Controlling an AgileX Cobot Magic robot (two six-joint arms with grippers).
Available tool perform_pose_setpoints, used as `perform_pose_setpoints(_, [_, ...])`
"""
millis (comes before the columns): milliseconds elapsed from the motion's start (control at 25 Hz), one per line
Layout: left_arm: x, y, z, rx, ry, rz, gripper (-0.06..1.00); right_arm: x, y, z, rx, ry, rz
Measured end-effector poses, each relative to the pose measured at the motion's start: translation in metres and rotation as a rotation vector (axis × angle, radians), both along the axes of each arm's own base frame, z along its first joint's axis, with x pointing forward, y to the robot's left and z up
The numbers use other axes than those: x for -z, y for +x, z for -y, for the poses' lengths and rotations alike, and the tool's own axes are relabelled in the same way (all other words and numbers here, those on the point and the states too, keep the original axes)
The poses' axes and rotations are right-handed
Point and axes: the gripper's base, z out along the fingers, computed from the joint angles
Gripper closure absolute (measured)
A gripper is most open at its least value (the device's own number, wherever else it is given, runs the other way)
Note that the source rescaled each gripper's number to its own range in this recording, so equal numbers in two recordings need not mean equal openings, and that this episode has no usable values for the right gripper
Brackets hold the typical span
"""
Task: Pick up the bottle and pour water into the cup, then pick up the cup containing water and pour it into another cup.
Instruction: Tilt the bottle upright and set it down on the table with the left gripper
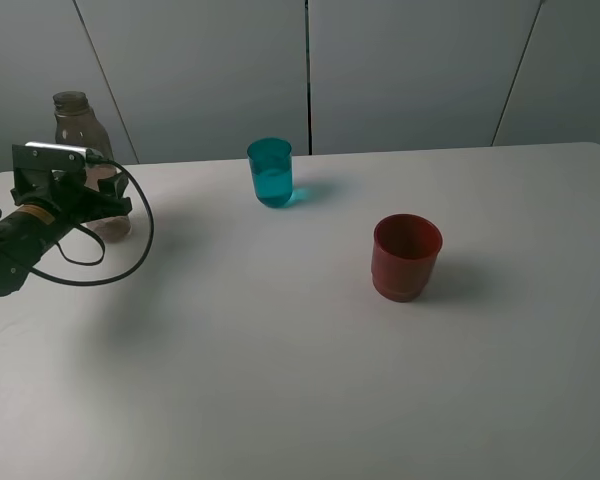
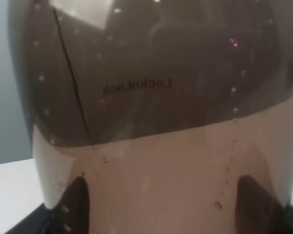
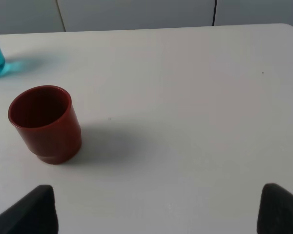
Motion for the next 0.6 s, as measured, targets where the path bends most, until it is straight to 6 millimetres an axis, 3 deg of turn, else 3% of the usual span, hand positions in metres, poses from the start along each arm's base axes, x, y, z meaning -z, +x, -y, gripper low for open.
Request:
perform_pose_setpoints(120, [0.0000,0.0000,0.0000,0.000,0.001,0.000,0.94,0.0000,0.0000,0.0000,0.000,0.000,0.000])
perform_pose_setpoints(160, [0.0000,0.0000,0.0002,0.002,0.003,0.000,0.84,0.0000,0.0000,0.0000,0.000,0.000,0.000])
perform_pose_setpoints(200, [0.0000,0.0000,0.0002,0.002,0.003,0.000,0.47,0.0000,0.0000,0.0000,0.000,0.000,0.000])
perform_pose_setpoints(240, [0.0000,0.0000,0.0002,0.002,0.003,0.000,0.20,0.0000,0.0000,0.0000,0.000,0.000,0.000])
perform_pose_setpoints(280, [0.0002,-0.0001,0.0003,0.004,0.003,-0.002,0.09,0.0000,0.0000,0.0000,0.000,0.000,0.000])
perform_pose_setpoints(440, [0.0002,-0.0001,0.0008,0.010,0.004,-0.002,-0.02,0.0000,0.0000,0.0000,0.000,0.000,0.000])
perform_pose_setpoints(600, [0.0002,-0.0002,0.0018,0.021,0.006,-0.002,-0.02,0.0000,0.0000,0.0000,0.003,0.005,0.000])
